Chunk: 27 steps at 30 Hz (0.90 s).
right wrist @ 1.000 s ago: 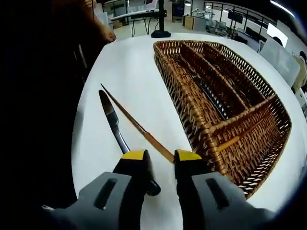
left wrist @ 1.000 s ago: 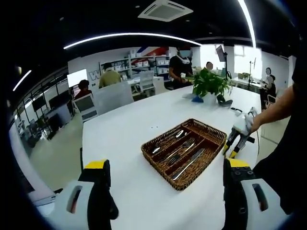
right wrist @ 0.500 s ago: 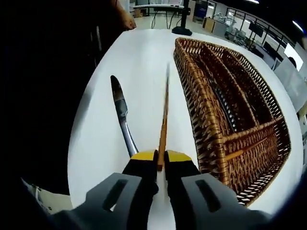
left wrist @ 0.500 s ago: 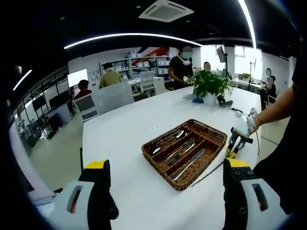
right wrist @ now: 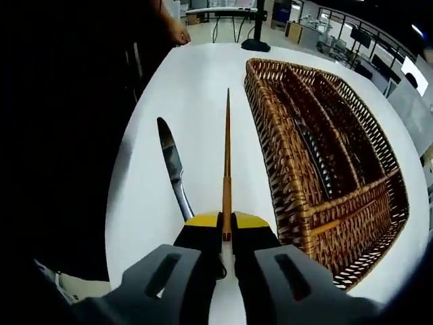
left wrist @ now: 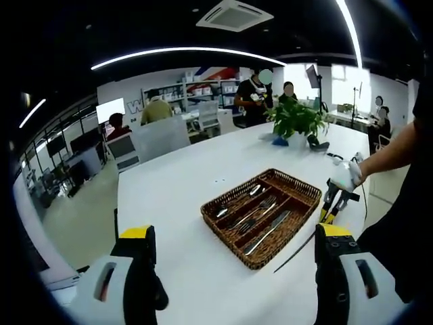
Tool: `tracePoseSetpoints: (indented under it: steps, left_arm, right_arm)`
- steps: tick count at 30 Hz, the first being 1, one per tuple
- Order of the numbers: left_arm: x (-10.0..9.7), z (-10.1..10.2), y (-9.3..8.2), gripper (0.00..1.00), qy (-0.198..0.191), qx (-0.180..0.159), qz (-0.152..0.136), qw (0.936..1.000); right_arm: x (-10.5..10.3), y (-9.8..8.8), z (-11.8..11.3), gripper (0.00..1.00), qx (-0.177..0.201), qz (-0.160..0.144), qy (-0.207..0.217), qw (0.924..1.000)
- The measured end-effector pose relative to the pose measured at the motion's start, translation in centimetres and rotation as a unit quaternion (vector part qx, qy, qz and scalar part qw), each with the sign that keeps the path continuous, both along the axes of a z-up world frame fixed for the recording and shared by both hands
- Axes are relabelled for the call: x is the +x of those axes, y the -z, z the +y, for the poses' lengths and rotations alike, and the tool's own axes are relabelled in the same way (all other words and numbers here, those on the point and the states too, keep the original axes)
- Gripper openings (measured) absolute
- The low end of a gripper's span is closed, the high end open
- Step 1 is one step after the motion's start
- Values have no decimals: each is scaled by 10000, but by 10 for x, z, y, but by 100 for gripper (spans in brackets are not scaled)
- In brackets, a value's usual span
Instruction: Arrange the knives, forks, and spoons in their matching storage slots by inserting each utensil handle-first until every utensil is classified and aligned in the correct compartment
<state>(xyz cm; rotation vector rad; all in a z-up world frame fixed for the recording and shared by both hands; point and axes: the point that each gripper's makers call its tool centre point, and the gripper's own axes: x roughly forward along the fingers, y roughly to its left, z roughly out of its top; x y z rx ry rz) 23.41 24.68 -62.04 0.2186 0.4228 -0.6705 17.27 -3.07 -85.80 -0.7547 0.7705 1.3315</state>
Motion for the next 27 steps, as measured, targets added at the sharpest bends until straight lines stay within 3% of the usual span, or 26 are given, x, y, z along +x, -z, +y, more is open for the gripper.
tracePoseSetpoints:
  steps: [5, 6, 12, 16, 19, 27]
  left_arm:
    - [1, -2, -1, 99, 10, -7, -10, 10000]
    - [1, -2, 0, 99, 16, 1, -8, 10000]
    - [2, -4, -2, 99, 22, 12, -32, 10000]
    - [3, -5, -3, 99, 26, 8, -52, 10000]
    - [2, -7, -3, 99, 38, 15, -49, 10000]
    - [2, -11, -1, 99, 136, 74, -47, 9999]
  right_arm:
    - [-2, -21, 9, 4, 200, 225, 336, 9990]
    - [-2, -28, 16, 4, 415, 215, 289, 9985]
    - [6, -57, 22, 3, 639, 45, 624, 9960]
    - [20, -73, 19, 3, 817, 24, 1187, 9896]
    - [29, -80, 10, 3, 729, 136, 1721, 9823]
    - [42, -109, -1, 3, 967, 8, 2359, 9670]
